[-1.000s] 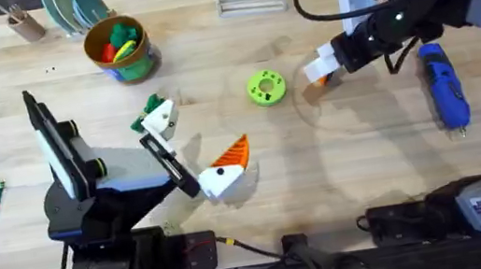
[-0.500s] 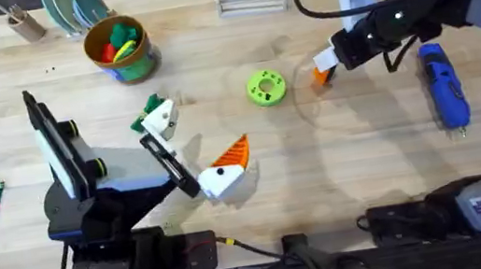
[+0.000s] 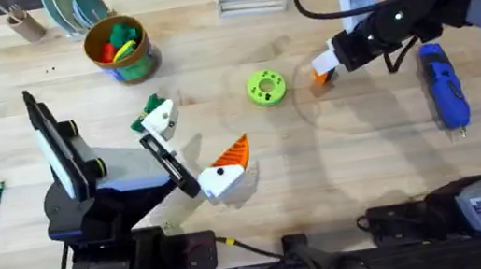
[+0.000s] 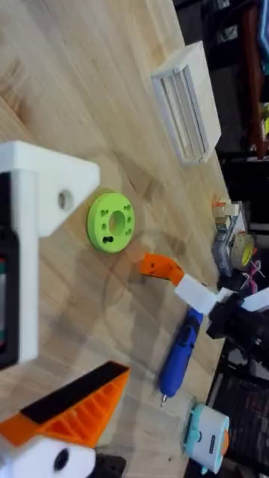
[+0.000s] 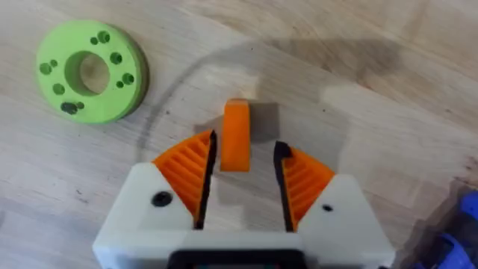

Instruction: Pick up the gripper from the table and insert it into the empty holder that is missing its gripper. Then pick up a screw, insert it into the mounting hole, and use the screwdriver to tighten it. Finally, clean up the table by picking up the vegetable and placing it into the bucket.

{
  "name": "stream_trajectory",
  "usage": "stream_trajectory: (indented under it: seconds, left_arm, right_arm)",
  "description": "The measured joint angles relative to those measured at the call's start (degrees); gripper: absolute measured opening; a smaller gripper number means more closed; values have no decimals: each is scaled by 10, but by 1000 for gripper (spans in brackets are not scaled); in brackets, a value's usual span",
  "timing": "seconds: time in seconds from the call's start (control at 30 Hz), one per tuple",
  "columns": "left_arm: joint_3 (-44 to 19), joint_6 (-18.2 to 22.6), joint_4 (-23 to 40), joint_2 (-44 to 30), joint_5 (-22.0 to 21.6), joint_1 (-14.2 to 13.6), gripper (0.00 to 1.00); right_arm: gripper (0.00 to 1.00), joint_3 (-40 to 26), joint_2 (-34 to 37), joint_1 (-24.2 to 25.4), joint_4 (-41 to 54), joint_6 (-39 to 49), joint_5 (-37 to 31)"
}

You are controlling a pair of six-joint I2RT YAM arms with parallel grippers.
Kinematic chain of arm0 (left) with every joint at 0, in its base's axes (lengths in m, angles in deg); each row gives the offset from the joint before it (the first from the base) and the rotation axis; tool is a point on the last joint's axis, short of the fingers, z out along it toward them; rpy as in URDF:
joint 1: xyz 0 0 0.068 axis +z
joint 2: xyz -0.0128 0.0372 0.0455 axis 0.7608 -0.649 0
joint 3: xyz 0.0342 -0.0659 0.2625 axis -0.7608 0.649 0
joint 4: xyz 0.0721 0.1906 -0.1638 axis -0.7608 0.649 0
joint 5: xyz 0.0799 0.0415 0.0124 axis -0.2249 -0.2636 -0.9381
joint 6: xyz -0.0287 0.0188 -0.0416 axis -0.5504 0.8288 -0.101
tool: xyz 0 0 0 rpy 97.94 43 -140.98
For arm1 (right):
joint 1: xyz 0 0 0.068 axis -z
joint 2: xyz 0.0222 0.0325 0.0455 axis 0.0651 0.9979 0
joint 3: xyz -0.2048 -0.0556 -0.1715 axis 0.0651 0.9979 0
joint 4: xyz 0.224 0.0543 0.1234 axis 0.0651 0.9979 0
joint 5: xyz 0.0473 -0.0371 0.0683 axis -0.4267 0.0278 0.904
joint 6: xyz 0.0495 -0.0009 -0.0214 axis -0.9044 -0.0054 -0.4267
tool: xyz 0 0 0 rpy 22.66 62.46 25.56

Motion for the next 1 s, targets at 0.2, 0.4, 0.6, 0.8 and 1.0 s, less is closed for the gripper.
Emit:
stream_trajectory:
  seconds: [0.2,0.4,0.6,0.8,1.0]
  left_arm:
    - [0,0,0,0,0,0,993]
    - [0,0,0,0,0,0,993]
    - [0,0,0,0,0,0,993]
    - [0,0,0,0,0,0,992]
    - [0,0,0,0,0,0,993]
  right_arm:
    - [520,0,0,0,5,0,0]
    - [313,0,0,0,5,0,0]
    - [17,0,0,0,5,0,5]
    - [20,0,0,0,5,0,7]
    - [18,-3,-50,0,10,0,7]
